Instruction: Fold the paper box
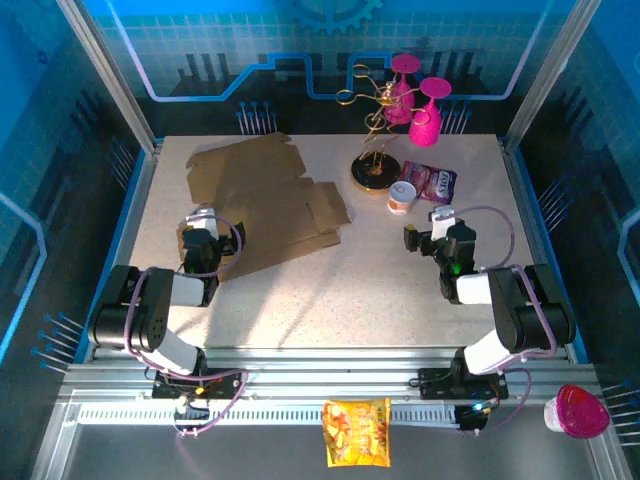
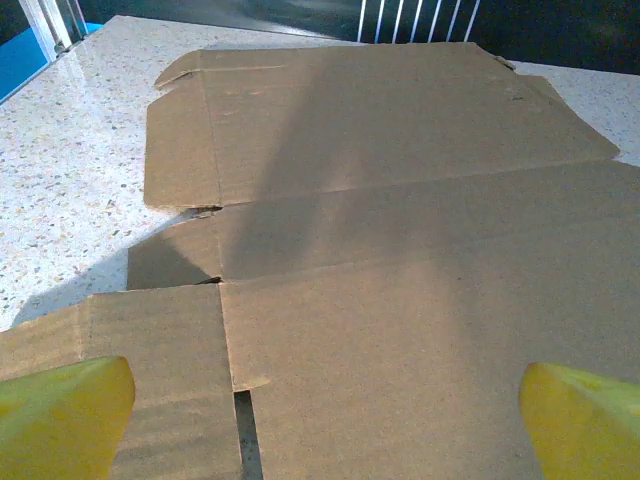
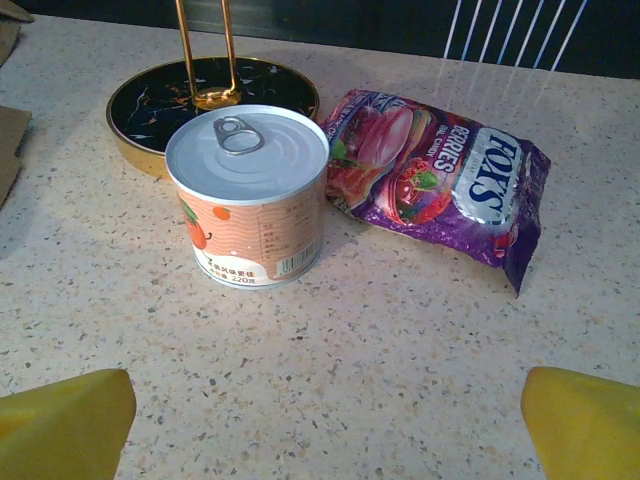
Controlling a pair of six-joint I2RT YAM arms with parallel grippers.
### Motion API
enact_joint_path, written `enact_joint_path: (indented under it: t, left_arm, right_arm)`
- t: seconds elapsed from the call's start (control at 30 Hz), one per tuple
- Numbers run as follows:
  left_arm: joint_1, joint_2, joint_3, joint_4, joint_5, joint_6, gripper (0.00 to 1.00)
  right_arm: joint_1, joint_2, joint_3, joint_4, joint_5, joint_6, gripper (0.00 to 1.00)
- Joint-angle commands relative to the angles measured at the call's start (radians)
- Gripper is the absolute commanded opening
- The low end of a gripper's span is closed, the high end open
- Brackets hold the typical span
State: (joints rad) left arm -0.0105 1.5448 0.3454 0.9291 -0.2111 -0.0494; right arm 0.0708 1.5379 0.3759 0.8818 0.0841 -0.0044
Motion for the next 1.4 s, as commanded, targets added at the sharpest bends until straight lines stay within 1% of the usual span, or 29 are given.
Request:
enact_joint_path:
  t: [0.0,0.83,0.87,0.93,0.97,1.13,1.17,1.2,1.23,1.3,1.33,1.37]
  left_arm:
    - [-0.003,0.003,0.018,0.023,0.01,0.013,0.99]
    - [-0.003,0.003,0.018,0.021,0.012,0.013,0.99]
    - [-0.005,0.004,0.025,0.01,0.024,0.021,0.99]
    - [-0.005,0.004,0.042,-0.022,0.101,0.048,0.99]
    - [-0.005,0.004,0.043,-0.026,0.113,0.051,0.99]
    - [-0.006,0.002,0.031,0.002,0.112,0.05,0.99]
    - [-0.006,-0.006,0.013,0.03,0.098,0.049,0.99]
    - [-0.018,-0.033,-0.003,0.04,0.05,0.051,0.99]
    - [-0.045,-0.083,-0.004,0.005,-0.022,0.062,0.99]
    - [-0.113,-0.208,0.029,-0.138,-0.145,0.102,0.99]
    - [-0.147,-0.271,0.062,-0.231,-0.218,0.081,0.99]
    - [-0.158,-0.33,0.09,-0.299,-0.247,0.036,0.99]
  right_arm:
    - [-0.009,0.004,0.022,0.013,-0.018,-0.005,1.0]
    - [-0.009,0.004,0.021,0.013,-0.018,-0.005,1.0]
    - [-0.009,0.004,0.021,0.012,-0.018,-0.006,1.0]
    - [-0.009,0.004,0.023,0.011,-0.018,-0.005,1.0]
    - [-0.008,0.004,0.023,0.011,-0.018,-0.005,1.0]
    - [-0.009,0.002,0.019,0.016,-0.015,-0.006,1.0]
    - [-0.004,-0.002,0.009,0.036,0.006,-0.005,1.0]
    - [0.018,-0.018,-0.01,0.062,0.084,-0.005,1.0]
    - [0.055,-0.045,-0.021,0.068,0.195,-0.01,1.0]
    - [0.113,-0.108,-0.01,0.015,0.33,-0.044,1.0]
    - [0.143,-0.149,0.018,-0.055,0.393,-0.063,1.0]
    - [0.164,-0.183,0.05,-0.119,0.439,-0.077,1.0]
